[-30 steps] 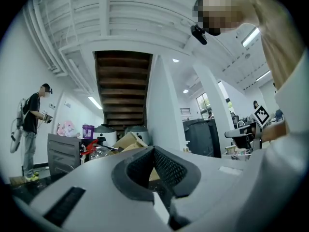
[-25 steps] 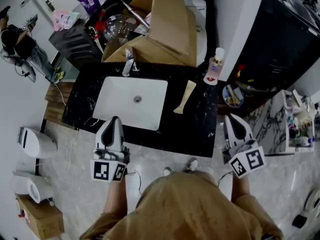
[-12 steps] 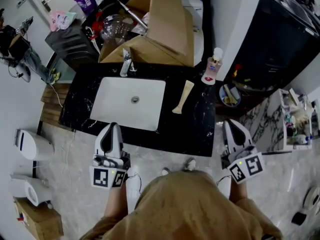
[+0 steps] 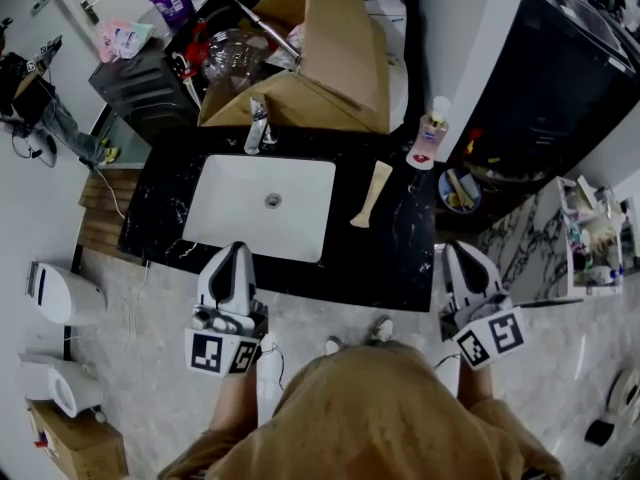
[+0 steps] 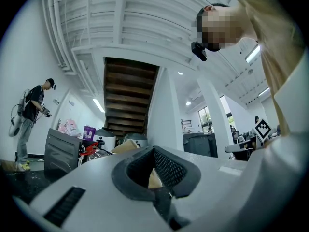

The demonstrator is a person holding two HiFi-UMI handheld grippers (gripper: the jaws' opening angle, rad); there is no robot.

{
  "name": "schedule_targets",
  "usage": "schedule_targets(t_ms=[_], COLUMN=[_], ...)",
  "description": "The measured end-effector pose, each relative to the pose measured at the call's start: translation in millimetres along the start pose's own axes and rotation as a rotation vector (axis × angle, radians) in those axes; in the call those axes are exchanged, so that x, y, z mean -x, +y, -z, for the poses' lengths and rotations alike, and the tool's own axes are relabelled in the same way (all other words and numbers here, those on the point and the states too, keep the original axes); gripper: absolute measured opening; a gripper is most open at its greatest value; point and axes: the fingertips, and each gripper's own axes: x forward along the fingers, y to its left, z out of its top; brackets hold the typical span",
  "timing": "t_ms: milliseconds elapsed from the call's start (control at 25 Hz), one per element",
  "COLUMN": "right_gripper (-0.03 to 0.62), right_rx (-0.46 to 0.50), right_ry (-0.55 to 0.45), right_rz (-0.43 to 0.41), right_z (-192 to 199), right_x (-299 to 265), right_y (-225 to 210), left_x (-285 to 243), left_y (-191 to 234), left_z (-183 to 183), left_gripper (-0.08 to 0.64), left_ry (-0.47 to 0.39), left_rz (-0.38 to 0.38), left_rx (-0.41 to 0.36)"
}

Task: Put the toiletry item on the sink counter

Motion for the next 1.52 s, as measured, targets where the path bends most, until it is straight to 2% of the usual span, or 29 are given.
schedule_targets(t_ms=[800,1520], right_gripper=[0.003,0.003], right_rx=[0.006,-0.004], right_ry=[-0.001,-0.008], right_rz=[0.005,-0.027], right_z=[6,3], right_x=[-3,-11], right_y=[23,-12], left_x=[2,-22], left_y=[1,-24], left_z=[2,8], left_gripper=[0.005,0.004], left_ry=[0.007,0.013], left_rz=[0.052,0.029], left_rx=[-0.004,-0.017])
